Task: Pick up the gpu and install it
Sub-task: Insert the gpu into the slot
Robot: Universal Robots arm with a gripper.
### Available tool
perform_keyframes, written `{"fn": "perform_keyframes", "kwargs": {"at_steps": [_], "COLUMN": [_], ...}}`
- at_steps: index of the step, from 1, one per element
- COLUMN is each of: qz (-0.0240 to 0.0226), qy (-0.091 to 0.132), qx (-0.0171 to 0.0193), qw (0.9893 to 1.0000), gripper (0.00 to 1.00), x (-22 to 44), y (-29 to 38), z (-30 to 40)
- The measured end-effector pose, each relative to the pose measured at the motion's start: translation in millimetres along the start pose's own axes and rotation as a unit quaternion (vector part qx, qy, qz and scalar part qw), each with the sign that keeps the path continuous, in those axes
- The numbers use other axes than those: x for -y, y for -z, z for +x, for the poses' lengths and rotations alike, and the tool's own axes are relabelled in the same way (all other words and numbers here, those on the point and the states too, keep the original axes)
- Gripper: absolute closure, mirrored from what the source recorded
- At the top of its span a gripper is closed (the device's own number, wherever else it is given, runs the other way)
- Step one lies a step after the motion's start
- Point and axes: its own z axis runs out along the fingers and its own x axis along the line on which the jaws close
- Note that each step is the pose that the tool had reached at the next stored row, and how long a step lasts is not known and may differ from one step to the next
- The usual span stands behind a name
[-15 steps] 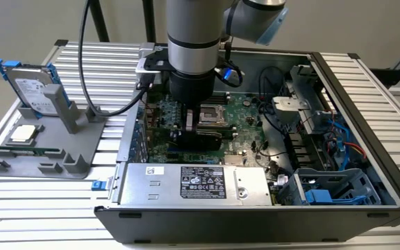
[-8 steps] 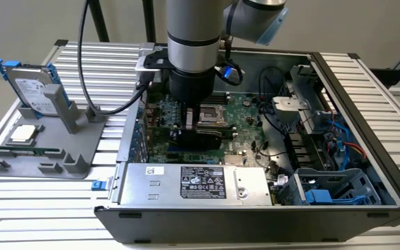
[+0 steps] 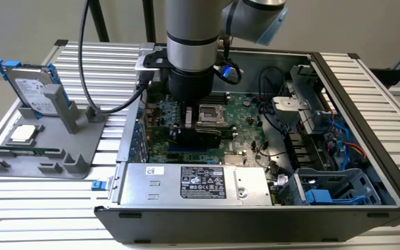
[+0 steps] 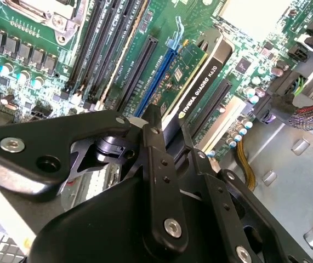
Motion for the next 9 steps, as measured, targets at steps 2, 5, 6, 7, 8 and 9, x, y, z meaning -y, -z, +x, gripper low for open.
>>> {"fn": "perform_keyframes", "kwargs": {"at_steps": [2,5,6,7,8,9], "qz": [0.0005,0.0014,0.0015,0.0016,0.0017,0.0018], "qy": [0.0,0.0,0.0,0.0,0.0,0.0], "qx": [0.0,0.0,-0.0001,-0.0001,-0.0002,-0.0001], "qw": [1.0,1.0,1.0,1.0,1.0,1.0], "gripper": [1.0,1.0,1.0,1.0,1.0,1.0], "x": [-0.3,-0.7,-0.8,-0.8,-0.8,-0.9], "y": [-1.4,-2.6,-3.0,-3.6,-4.0,-4.3], "z": [-1.0,-2.1,-2.3,-2.3,-2.4,-2.5]}}
